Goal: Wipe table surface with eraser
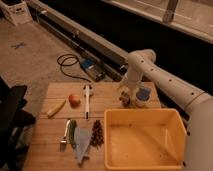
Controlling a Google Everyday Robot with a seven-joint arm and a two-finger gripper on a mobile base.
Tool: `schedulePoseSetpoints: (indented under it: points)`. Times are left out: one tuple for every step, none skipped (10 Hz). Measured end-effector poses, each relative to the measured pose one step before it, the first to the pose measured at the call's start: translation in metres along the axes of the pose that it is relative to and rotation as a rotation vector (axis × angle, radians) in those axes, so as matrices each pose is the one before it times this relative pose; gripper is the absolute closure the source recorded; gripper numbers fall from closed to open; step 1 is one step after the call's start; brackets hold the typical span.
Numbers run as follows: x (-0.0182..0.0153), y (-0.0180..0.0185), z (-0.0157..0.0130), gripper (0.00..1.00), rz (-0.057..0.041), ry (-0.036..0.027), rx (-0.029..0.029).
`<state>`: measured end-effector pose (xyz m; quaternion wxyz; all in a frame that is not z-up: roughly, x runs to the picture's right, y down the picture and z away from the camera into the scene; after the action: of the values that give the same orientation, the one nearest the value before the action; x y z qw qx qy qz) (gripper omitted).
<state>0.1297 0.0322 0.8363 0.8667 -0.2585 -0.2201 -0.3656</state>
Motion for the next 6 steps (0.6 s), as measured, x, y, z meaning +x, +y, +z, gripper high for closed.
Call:
schedulePoseSetpoints:
  points:
    - [0.00183, 0.00234, 0.00517, 0.36, 0.00603, -0.00881, -0.00843]
    - [0.00132, 0.00147, 0.00431, 0.36, 0.0058, -0.00661, -0.00735]
    - [0.00041, 0.00063, 0.00293, 0.4, 0.00209, -0.00166, -0.01033]
    - [-0.00054, -0.00161, 0.00361, 0.49, 0.00429, -0.00105, -0.00892]
    - [-0.00008, 0.00121, 0.00236, 0.61, 0.00604, -0.00143, -0.00935]
    - [0.00007, 0.00104, 0.00108, 0.69, 0.00357, 0.00051, -0.00268]
